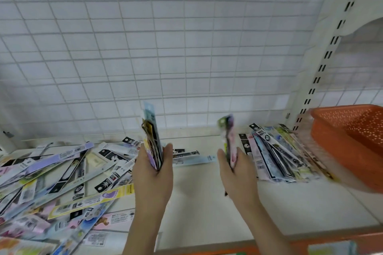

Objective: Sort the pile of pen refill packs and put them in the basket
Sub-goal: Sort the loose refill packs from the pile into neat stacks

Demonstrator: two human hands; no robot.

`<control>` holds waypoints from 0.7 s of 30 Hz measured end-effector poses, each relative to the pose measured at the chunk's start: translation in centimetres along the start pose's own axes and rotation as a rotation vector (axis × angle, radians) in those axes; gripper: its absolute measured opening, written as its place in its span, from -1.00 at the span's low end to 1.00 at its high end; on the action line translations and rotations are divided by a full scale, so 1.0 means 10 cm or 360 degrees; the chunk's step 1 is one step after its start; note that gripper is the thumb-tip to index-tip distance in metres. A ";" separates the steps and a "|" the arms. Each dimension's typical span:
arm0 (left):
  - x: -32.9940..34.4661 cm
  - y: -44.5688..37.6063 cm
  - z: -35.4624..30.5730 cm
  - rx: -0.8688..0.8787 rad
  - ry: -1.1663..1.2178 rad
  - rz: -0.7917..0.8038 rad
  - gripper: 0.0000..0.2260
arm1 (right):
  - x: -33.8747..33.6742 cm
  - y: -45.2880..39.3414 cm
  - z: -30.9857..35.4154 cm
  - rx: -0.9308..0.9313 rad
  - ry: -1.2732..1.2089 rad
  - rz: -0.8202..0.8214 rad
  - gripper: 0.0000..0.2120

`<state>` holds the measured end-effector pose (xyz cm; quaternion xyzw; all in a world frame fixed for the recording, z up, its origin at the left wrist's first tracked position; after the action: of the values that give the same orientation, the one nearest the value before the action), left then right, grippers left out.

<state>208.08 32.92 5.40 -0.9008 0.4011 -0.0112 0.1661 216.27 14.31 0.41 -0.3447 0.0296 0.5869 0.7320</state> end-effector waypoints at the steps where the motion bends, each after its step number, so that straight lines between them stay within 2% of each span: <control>1: 0.06 0.02 0.02 -0.0010 0.0009 -0.0008 -0.89 | -0.06 -0.04 -0.01 -0.0029 -0.0046 -0.0016 -0.58; 5: 0.31 0.09 0.07 -0.0043 0.0014 -0.0014 -0.93 | -0.24 -0.11 -0.10 -0.0213 0.0088 -0.0006 -0.67; 8: 0.45 0.17 0.05 0.0006 -0.0042 -0.0024 -0.92 | -0.21 -0.13 -0.21 -0.0209 0.0214 0.0163 -0.65; 12: 0.52 0.27 0.01 0.0073 -0.0148 -0.0159 -0.91 | -0.27 -0.22 -0.25 -0.0171 0.0147 0.0271 -0.65; 16: 0.54 0.31 0.24 -0.0050 -0.0251 -0.0230 -0.82 | -0.49 -0.37 -0.23 -0.0111 0.0036 0.0254 -0.54; 21: 0.62 0.40 0.41 -0.0221 -0.0484 -0.0201 -0.70 | -0.77 -0.69 -0.26 -0.0048 0.0040 0.0161 -0.63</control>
<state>210.05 27.11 -0.43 -0.9248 0.3137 0.1424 0.1611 220.86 5.95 5.16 -0.3612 0.0474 0.6191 0.6957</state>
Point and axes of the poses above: each hand's wrist, its own y-axis away from the middle knuckle, its own x-axis out of the palm, z = x × y, the point moved 6 cm from there along -y, towards the middle knuckle, and after that the axes turned 1 degree about y, right-handed, at the moved point
